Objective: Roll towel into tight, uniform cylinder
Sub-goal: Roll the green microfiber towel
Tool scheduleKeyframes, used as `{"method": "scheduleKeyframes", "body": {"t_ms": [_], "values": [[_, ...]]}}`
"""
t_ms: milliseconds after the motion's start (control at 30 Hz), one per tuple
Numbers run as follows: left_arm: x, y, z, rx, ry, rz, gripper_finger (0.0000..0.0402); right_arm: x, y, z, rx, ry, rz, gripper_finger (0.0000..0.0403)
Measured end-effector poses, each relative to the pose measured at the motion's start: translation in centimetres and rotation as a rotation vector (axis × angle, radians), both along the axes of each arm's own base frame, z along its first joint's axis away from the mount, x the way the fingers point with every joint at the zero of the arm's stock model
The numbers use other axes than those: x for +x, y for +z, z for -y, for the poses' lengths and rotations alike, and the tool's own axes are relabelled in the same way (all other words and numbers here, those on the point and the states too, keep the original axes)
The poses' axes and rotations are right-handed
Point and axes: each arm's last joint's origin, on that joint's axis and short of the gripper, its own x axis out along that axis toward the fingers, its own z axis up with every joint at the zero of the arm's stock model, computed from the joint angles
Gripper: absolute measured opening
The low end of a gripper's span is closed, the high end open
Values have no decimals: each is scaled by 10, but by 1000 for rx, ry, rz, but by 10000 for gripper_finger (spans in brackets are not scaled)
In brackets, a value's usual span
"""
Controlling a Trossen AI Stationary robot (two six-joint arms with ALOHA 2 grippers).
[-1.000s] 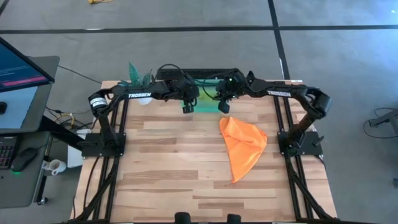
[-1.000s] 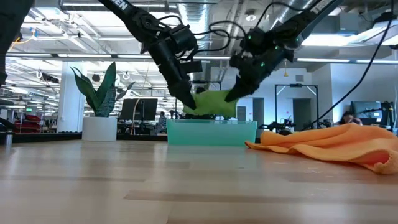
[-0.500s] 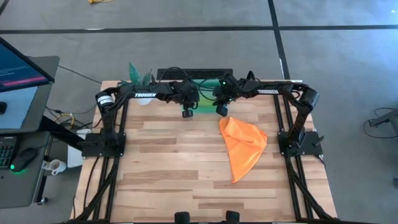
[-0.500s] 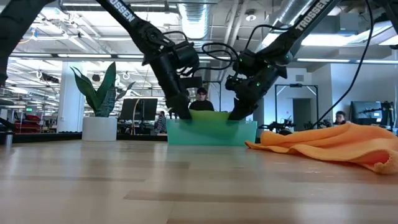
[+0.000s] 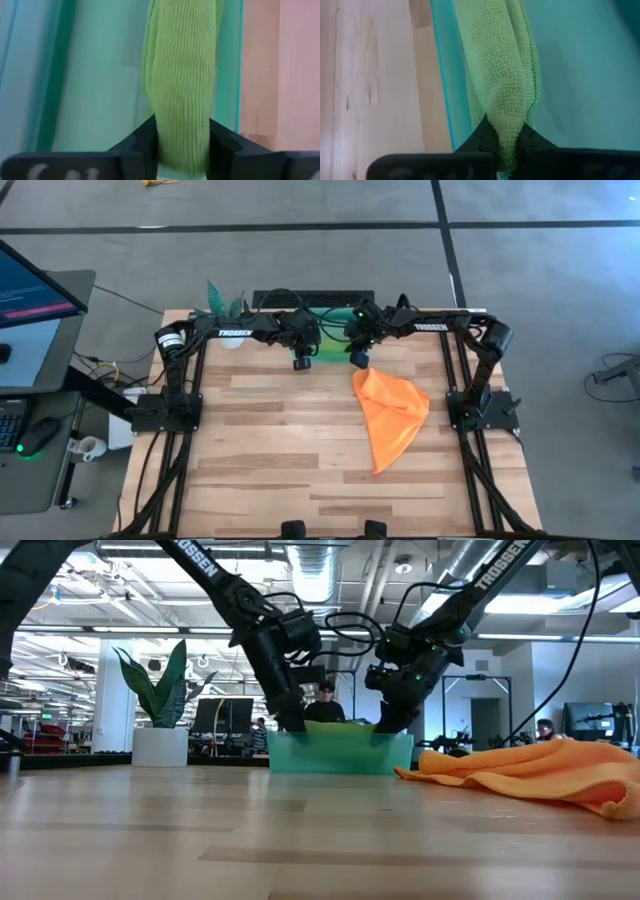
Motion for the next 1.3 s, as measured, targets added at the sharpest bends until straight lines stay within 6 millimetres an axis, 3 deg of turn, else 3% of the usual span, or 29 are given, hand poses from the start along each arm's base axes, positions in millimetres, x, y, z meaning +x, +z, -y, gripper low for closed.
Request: {"method": "scheduleKeyframes", "body": {"t_ms": [133,300,667,967,1100,1300], "values": [[-1,-1,0,3,16,-13,132,-1,-1,0,1,-3,-8,26],[-1,5,-3,55,40,-46,134,-1,-1,0,5,-4,-14,32],[9,61,-8,78,37,-52,111,-4,-3,-3,30,0,-44,34],[-6,95,7,0,77,-10,106,-3,-4,-6,46,4,-60,41],[-5,92,24,-26,51,36,106,-1,-4,-11,21,3,-82,78],[-1,65,52,18,-2,98,106,3,-5,-20,-25,-8,-133,159]]}}
